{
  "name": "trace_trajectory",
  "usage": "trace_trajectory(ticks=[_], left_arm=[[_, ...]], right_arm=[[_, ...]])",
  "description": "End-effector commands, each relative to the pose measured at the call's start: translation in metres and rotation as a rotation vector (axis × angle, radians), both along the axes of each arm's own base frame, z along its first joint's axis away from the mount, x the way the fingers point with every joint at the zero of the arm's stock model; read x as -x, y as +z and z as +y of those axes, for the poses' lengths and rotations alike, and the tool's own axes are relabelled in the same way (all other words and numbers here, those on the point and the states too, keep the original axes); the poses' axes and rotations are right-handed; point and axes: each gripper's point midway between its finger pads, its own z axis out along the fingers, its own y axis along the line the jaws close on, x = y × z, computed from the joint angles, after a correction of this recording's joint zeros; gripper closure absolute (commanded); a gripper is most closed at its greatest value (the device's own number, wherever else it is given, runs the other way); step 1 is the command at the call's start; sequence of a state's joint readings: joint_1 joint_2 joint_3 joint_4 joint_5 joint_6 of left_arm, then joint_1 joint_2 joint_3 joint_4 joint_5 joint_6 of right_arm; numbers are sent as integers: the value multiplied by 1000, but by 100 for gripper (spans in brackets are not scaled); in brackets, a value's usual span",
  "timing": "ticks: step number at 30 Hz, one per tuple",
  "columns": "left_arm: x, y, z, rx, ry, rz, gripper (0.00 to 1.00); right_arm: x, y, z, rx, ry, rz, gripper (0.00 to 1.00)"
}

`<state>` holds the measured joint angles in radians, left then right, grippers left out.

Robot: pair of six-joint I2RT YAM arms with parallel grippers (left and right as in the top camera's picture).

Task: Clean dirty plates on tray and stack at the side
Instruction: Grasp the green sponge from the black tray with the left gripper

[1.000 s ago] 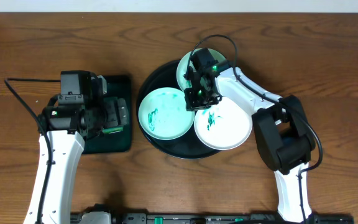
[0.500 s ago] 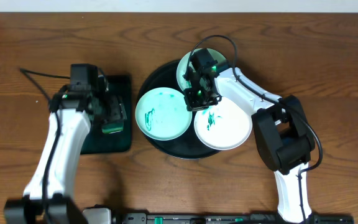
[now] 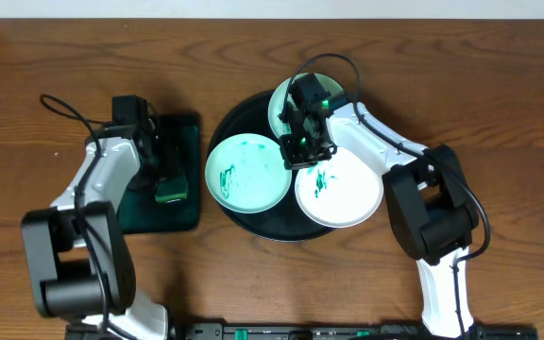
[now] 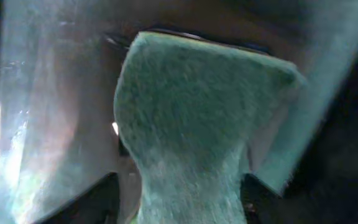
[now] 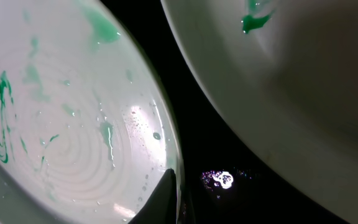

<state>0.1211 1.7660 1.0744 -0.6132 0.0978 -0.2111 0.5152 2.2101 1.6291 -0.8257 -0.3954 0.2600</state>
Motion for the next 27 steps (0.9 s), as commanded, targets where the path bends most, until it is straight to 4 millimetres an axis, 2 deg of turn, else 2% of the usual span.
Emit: trace_trajectory(ticks=[1, 5, 6, 8, 9, 10, 11, 12, 13, 14, 15, 16, 22, 24, 27], left_arm=[[-9, -8, 3, -12, 7, -7, 46], [-16, -10, 4, -14, 7, -33, 46], [-18, -9, 4, -15, 8, -39, 51], [-19, -9, 4, -16, 8, -46, 79], [-19, -9, 4, -16, 8, -47, 87], [-19, -9, 4, -16, 8, -46, 87], [-19, -9, 4, -12, 6, -44, 77], [-19, -9, 2, -1, 4, -45, 71], [-18, -9, -1, 11, 1, -41, 71], [-16, -10, -2, 22, 0, -33, 72], [-16, -10, -2, 21, 0, -35, 87], [-17, -9, -2, 21, 0, -36, 93], [-15, -7, -3, 22, 0, -31, 93], [-15, 0, -3, 21, -1, -41, 93], [-19, 24, -2, 9, -13, -108, 93]], right_arm=[[3, 1, 8, -18, 16, 8, 95], [3, 1, 8, -19, 17, 7, 96], [3, 1, 8, -19, 17, 7, 96], [3, 1, 8, -19, 17, 7, 96], [3, 1, 8, -19, 17, 6, 96], [3, 1, 8, -19, 17, 6, 97], [3, 1, 8, -19, 17, 7, 97], [3, 1, 8, -19, 18, 7, 97], [3, 1, 8, -19, 18, 7, 97], [3, 1, 8, -19, 18, 7, 98], [3, 1, 8, -18, 17, 8, 98], [3, 1, 8, -17, 18, 9, 98], [4, 1, 8, -18, 19, 10, 98], [4, 1, 8, -18, 21, 9, 98], [4, 1, 8, -19, 23, 8, 98]])
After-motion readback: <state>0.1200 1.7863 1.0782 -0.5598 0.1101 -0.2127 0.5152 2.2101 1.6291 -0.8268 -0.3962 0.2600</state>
